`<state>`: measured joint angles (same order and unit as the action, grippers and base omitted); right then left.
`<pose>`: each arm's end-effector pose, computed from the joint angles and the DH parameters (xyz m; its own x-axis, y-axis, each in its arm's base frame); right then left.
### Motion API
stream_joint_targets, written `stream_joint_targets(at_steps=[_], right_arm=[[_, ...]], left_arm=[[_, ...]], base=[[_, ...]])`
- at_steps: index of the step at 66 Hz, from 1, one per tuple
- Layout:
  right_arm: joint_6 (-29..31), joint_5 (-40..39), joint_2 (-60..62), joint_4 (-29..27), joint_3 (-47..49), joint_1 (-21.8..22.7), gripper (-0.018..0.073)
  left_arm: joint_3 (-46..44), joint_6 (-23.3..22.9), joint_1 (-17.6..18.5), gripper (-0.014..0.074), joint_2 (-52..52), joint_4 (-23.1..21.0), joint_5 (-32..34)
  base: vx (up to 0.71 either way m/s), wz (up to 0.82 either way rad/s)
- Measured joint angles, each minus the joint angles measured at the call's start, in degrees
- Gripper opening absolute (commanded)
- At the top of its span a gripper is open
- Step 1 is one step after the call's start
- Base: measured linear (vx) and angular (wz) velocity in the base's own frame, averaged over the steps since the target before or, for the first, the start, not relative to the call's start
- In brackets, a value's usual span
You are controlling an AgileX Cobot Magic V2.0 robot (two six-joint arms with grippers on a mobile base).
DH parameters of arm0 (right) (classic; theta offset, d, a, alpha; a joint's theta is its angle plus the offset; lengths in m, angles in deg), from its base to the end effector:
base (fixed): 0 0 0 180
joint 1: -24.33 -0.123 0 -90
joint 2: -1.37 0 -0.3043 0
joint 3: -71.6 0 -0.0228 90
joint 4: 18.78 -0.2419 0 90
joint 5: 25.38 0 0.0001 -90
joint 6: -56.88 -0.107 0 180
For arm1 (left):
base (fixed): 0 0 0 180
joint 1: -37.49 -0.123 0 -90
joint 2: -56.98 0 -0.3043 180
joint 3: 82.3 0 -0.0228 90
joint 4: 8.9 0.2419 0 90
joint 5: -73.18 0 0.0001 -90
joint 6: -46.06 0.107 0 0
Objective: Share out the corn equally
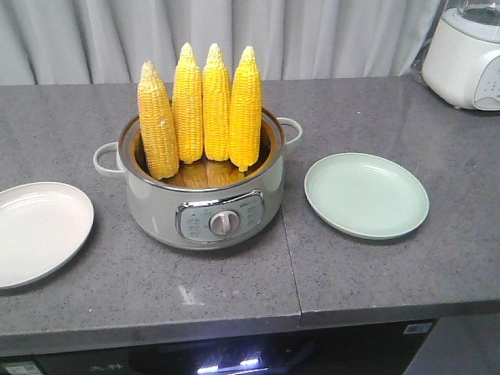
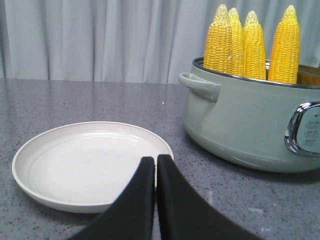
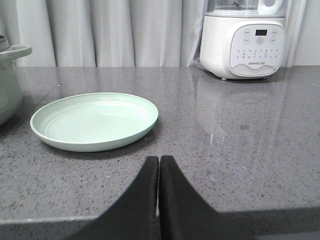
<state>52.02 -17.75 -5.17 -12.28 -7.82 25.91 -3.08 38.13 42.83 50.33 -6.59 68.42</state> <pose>0.0441 -0.0028 0.1907 -0.0629 -0.0259 -0.9977 0.0408 0.9988 -0.0285 0.0442 -0.0038 0.1971 -0.0196 -0.0967 -0.9951 0.0882 0.9913 -0.0980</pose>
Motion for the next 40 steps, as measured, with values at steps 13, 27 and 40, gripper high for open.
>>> stream_joint_targets(at_steps=[13,27,40], right_arm=[[0.0,0.0,0.0,0.0,0.0,0.0,-0.0009],[0.0,0.0,0.0,0.0,0.0,0.0,-0.0009],[0.0,0.0,0.0,0.0,0.0,0.0,-0.0009]], left_arm=[[0.0,0.0,0.0,-0.0006,0.0,0.0,0.0],[0.0,0.0,0.0,-0.0006,0.0,0.0,0.0],[0.0,0.0,0.0,-0.0006,0.0,0.0,0.0]], base=[[0.09,-0.02],[0.05,-0.01],[0.02,0.01]])
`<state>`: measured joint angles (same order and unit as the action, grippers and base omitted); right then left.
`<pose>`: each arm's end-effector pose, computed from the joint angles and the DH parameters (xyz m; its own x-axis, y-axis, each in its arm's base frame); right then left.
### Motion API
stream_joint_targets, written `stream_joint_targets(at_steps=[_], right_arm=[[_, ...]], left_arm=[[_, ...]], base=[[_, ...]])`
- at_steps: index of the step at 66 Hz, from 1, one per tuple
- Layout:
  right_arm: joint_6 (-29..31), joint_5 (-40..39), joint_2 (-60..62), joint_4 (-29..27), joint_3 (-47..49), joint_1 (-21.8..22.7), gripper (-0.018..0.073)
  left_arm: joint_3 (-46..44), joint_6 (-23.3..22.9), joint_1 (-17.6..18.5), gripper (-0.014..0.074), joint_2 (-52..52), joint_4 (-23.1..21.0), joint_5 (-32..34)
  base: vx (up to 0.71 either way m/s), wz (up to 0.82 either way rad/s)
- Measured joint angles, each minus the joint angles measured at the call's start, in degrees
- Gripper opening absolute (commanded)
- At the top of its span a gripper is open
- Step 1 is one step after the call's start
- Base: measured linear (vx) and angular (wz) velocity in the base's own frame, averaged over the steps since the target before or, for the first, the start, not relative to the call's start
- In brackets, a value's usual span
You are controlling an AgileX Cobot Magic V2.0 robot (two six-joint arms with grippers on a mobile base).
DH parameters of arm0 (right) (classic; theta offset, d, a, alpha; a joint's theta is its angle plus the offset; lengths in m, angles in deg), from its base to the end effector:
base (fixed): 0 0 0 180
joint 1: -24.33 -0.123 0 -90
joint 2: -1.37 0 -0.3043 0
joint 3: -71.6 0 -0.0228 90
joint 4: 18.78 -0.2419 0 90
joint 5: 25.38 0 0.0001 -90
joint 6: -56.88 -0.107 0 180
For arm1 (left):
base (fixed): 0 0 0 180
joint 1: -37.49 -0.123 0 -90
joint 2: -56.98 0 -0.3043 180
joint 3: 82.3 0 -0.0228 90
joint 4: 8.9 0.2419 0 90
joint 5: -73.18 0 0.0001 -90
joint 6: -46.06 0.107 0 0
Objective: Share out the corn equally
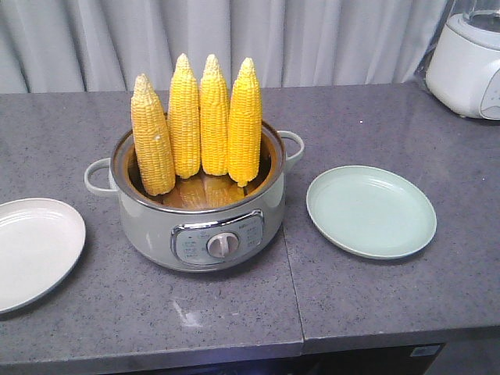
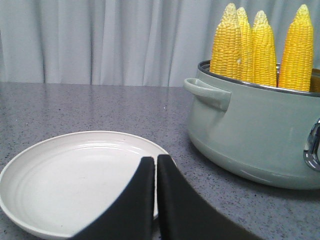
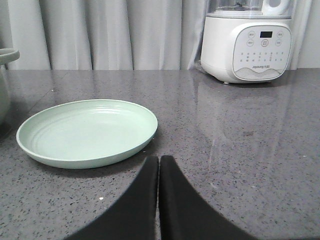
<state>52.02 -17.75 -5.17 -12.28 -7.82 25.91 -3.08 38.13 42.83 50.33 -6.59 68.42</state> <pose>0.0441 -0.0028 0.1907 -0.0629 -0.0259 -0.9977 0.0408 0.9988 -0.0285 0.0442 -0.0038 0.1971 -0.0196 -0.0967 -0.9951 0.0882 0.9913 -0.0980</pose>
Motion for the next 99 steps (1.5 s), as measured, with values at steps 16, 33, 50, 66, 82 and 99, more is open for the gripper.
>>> stream_joint_targets(at_steps=[16,33,50,66,82,99], right_arm=[[0.0,0.0,0.0,0.0,0.0,0.0,-0.0009],[0.0,0.0,0.0,0.0,0.0,0.0,-0.0009],[0.0,0.0,0.0,0.0,0.0,0.0,-0.0009],[0.0,0.0,0.0,0.0,0.0,0.0,-0.0009],[0.0,0.0,0.0,0.0,0.0,0.0,-0.0009],[0.0,0.0,0.0,0.0,0.0,0.0,-0.0009]], left_arm=[[0.0,0.0,0.0,-0.0006,0.0,0.0,0.0],[0.0,0.0,0.0,-0.0006,0.0,0.0,0.0],[0.0,0.0,0.0,-0.0006,0.0,0.0,0.0],[0.0,0.0,0.0,-0.0006,0.0,0.0,0.0],[0.0,0.0,0.0,-0.0006,0.0,0.0,0.0],[0.0,0.0,0.0,-0.0006,0.0,0.0,0.0]], base=[[0.01,0.02],[0.01,0.02],[0.03,0.02],[0.03,0.01],[0.0,-0.01],[0.0,0.0]])
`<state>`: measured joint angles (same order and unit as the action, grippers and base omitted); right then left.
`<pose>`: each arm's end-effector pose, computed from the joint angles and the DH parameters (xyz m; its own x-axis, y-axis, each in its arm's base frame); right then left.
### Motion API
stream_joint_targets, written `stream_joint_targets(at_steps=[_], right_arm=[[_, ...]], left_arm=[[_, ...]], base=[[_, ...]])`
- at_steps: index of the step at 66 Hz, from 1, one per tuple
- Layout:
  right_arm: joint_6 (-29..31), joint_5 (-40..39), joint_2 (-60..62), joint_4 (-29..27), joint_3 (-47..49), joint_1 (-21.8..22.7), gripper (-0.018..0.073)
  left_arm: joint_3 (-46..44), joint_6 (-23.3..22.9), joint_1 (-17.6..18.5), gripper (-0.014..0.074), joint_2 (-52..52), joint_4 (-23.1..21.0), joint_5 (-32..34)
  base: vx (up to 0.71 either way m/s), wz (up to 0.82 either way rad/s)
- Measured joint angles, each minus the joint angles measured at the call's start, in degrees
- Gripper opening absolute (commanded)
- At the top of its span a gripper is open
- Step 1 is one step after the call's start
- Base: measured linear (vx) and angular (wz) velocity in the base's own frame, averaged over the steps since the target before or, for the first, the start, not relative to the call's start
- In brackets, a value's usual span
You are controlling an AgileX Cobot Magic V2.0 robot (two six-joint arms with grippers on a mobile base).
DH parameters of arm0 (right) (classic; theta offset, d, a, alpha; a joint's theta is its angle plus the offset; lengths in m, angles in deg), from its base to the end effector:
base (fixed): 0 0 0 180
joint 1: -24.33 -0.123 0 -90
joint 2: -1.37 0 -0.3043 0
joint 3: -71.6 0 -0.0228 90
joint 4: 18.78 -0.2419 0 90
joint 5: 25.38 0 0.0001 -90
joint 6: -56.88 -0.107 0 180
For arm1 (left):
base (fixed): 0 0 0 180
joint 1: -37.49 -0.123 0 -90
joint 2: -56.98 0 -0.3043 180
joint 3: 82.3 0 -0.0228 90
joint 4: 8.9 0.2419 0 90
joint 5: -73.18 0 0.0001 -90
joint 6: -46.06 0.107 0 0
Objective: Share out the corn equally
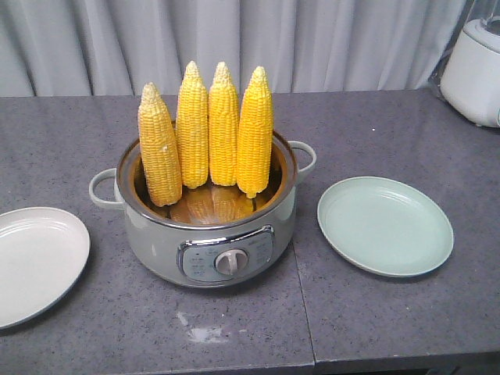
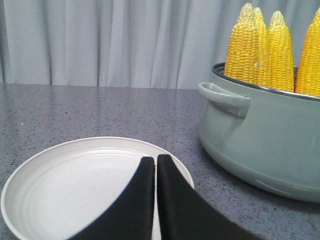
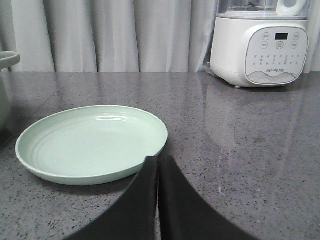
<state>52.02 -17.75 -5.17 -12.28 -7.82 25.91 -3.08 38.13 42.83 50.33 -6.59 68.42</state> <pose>0.0441 -0.0028 0.1907 -0.0629 -0.0259 -0.9977 0.0408 0.9988 -0.0285 0.0442 -0.0038 0.1971 -0.0196 -0.0967 -0.9951 0.0882 0.9913 -0.0980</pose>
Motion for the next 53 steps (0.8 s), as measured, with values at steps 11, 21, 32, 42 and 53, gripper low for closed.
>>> stream_joint_targets(at_steps=[11,21,32,42,53], right_arm=[[0.0,0.0,0.0,0.0,0.0,0.0,-0.0009],[0.0,0.0,0.0,0.0,0.0,0.0,-0.0009],[0.0,0.0,0.0,0.0,0.0,0.0,-0.0009],[0.0,0.0,0.0,0.0,0.0,0.0,-0.0009],[0.0,-0.1,0.0,0.0,0.0,0.0,-0.0009]], left_arm=[[0.0,0.0,0.0,-0.0006,0.0,0.0,0.0],[0.0,0.0,0.0,-0.0006,0.0,0.0,0.0],[0.0,0.0,0.0,-0.0006,0.0,0.0,0.0],[0.0,0.0,0.0,-0.0006,0.0,0.0,0.0],[0.0,0.0,0.0,-0.0006,0.0,0.0,0.0]], base=[[0.0,0.0],[0.0,0.0],[0.0,0.0],[0.0,0.0],[0.0,0.0]])
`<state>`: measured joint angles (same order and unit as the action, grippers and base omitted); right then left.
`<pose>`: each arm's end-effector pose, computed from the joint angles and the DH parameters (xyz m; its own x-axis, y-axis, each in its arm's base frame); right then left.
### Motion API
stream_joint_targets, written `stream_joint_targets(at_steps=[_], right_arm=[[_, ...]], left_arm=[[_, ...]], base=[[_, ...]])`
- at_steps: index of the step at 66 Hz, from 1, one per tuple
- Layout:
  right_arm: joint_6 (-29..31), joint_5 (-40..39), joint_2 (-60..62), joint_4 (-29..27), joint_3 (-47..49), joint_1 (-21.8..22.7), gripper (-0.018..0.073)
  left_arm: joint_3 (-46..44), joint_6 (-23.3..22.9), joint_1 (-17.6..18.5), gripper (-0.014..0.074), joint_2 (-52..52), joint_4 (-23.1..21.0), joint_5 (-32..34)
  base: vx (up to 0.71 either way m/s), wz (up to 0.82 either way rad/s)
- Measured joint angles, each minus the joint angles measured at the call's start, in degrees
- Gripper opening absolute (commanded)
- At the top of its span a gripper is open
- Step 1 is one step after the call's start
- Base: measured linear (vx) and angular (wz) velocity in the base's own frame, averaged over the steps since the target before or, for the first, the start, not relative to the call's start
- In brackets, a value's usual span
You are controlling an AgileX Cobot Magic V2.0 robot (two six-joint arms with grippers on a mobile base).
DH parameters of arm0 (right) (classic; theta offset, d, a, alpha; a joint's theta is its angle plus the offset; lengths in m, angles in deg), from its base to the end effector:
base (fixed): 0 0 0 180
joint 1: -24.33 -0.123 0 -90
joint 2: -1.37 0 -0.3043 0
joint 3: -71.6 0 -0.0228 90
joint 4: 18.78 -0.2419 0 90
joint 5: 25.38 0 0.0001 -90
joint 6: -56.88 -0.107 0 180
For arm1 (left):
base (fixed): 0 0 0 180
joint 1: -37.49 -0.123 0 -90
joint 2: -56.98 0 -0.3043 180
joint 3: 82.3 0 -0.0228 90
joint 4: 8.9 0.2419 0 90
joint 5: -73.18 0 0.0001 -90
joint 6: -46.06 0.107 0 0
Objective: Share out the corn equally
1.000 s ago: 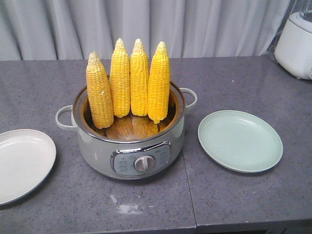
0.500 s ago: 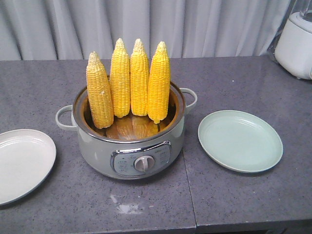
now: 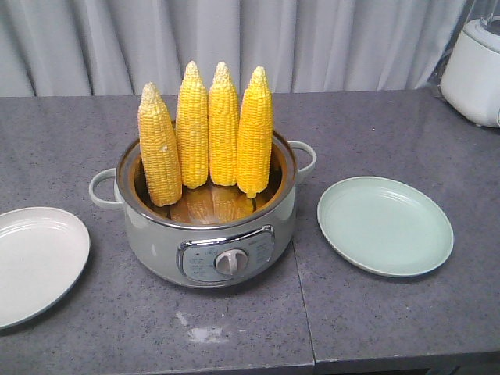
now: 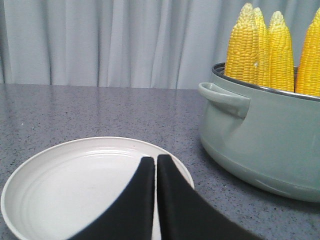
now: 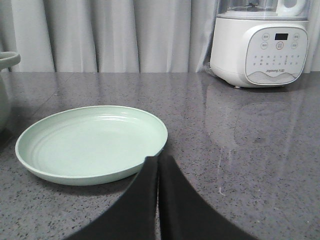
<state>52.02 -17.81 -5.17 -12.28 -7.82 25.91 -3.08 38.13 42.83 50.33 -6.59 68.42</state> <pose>0.0441 -0.0028 0.1908 -0.0619 -0.0259 -0.9977 0.0408 0.9988 -0.0285 0.0442 -0.0038 0.1971 -0.0196 -0.0967 -0.9951 0.0882 0.9913 -0.0980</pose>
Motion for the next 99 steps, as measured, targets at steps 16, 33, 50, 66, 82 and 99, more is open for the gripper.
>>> stream_joint_targets(at_steps=[16,33,50,66,82,99], right_arm=[[-1.9,-7.6,0.0,0.0,0.6,0.0,-0.0009],[-2.0,-8.7,-10.1,0.0,14.4,0.0,-0.0009],[-0.4,-2.4,-29.9,0.2,33.8,-1.1,-0.0009],[1.4,12.8,-47.3,0.2,50.8,-6.6,-0.0009],[1.6,23.3,-60.9,-1.9,59.2,-6.9,-0.0009],[7.5,21.0,-68.4,-2.6,60.2,-6.9,-0.0009]], left_arm=[[0.0,0.0,0.0,-0.0006,0.0,0.0,2.8],[-6.7,0.9,0.0,-0.0006,-2.9,0.1,7.9],[-27.0,1.3,0.0,-0.0006,-22.1,0.1,-0.1],[-49.4,1.3,0.0,-0.0006,-42.5,0.1,-16.6],[-56.9,1.3,0.0,-0.0006,-53.8,0.0,-26.0],[-57.7,1.3,0.0,-0.0006,-60.2,0.0,-24.9]], base=[[0.0,0.0],[0.0,0.0],[0.0,0.0],[0.0,0.0],[0.0,0.0],[0.0,0.0]])
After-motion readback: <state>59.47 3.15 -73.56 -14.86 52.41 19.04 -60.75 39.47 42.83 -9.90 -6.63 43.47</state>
